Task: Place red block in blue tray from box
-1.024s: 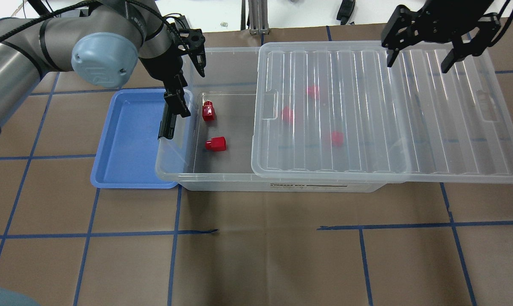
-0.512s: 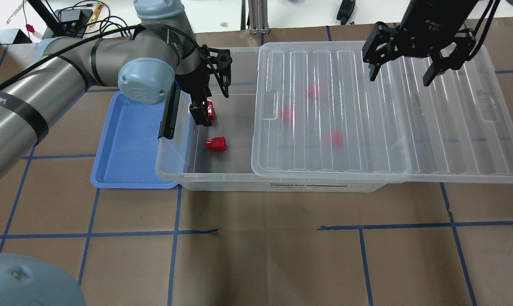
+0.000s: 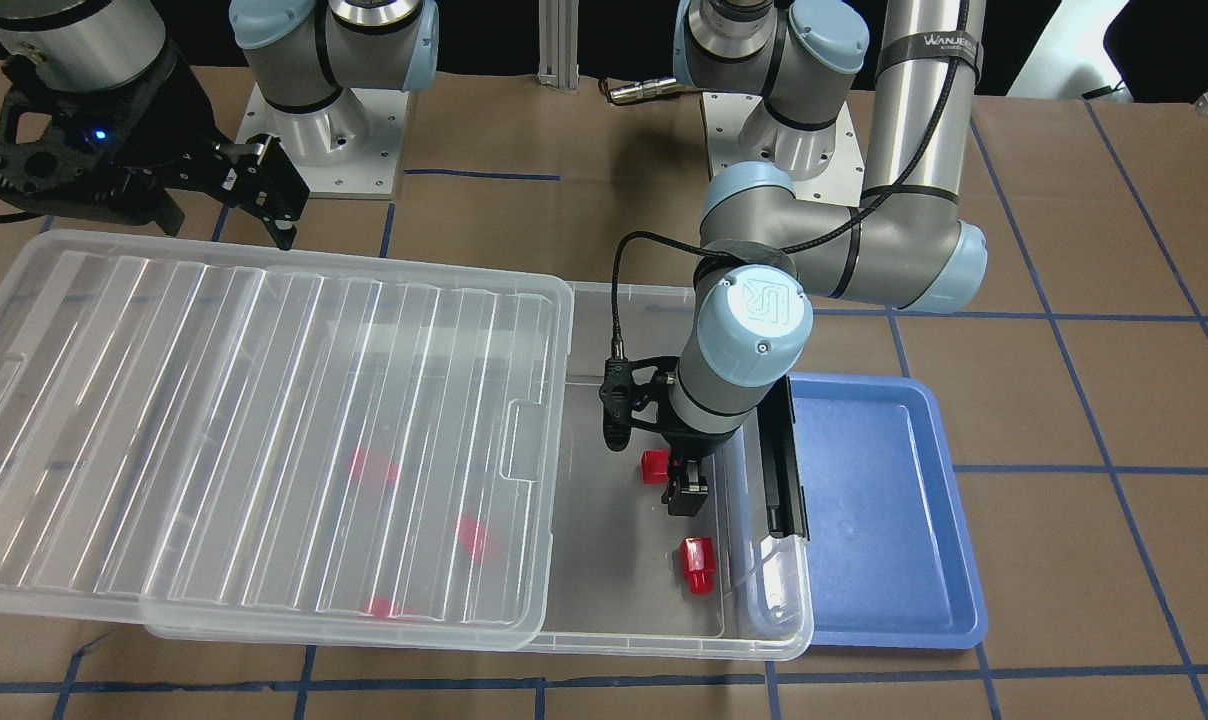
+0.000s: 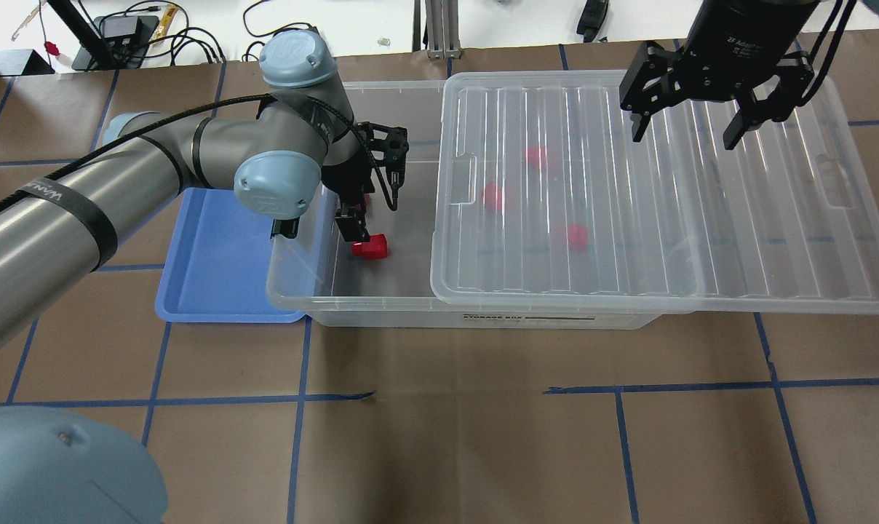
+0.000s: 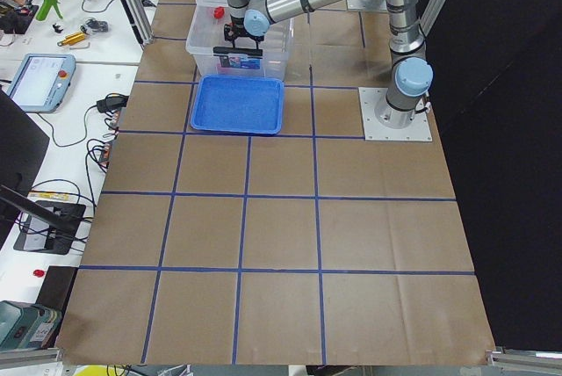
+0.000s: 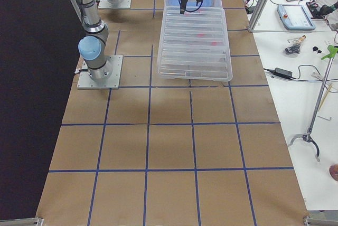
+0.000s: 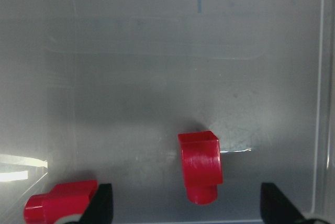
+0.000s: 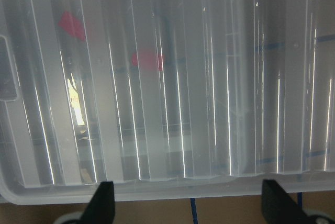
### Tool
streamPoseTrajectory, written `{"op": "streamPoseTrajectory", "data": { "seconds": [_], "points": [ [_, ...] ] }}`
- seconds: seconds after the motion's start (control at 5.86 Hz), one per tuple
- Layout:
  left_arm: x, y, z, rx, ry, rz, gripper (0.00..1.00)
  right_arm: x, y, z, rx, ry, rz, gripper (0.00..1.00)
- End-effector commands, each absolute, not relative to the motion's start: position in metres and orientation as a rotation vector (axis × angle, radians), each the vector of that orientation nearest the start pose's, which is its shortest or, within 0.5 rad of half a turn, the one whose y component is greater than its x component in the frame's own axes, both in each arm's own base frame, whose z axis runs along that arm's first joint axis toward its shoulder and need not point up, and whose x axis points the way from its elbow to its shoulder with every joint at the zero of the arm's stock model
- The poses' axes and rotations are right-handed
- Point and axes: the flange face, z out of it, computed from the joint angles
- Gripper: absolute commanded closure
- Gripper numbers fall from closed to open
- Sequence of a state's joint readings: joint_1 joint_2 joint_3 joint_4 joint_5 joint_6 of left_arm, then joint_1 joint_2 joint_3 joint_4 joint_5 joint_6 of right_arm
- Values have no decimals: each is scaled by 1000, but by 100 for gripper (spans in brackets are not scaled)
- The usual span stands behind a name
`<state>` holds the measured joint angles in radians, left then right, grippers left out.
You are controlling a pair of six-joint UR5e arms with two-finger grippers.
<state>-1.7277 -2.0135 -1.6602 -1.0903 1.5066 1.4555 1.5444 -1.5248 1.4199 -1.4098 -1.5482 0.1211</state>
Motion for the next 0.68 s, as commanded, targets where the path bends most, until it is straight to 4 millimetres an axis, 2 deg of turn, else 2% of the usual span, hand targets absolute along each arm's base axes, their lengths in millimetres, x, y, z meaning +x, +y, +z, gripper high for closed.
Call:
{"op": "streamPoseTrajectory", "data": {
  "seconds": [0.0, 0.17, 0.34, 0.51],
  "points": [
    [-235, -586, 212, -2194, -2089, -60, 2, 121, -507, 521, 231, 3122, 97, 0],
    [-238, -588, 193, -2191, -2077, -84, 2, 121, -507, 521, 231, 3121, 97, 0],
    [-239, -589, 191, -2194, -2074, -84, 2, 121, -507, 521, 233, 3122, 97, 0],
    [-240, -588, 187, -2190, -2071, -94, 9, 121, -507, 521, 231, 3122, 97, 0]
  ]
}}
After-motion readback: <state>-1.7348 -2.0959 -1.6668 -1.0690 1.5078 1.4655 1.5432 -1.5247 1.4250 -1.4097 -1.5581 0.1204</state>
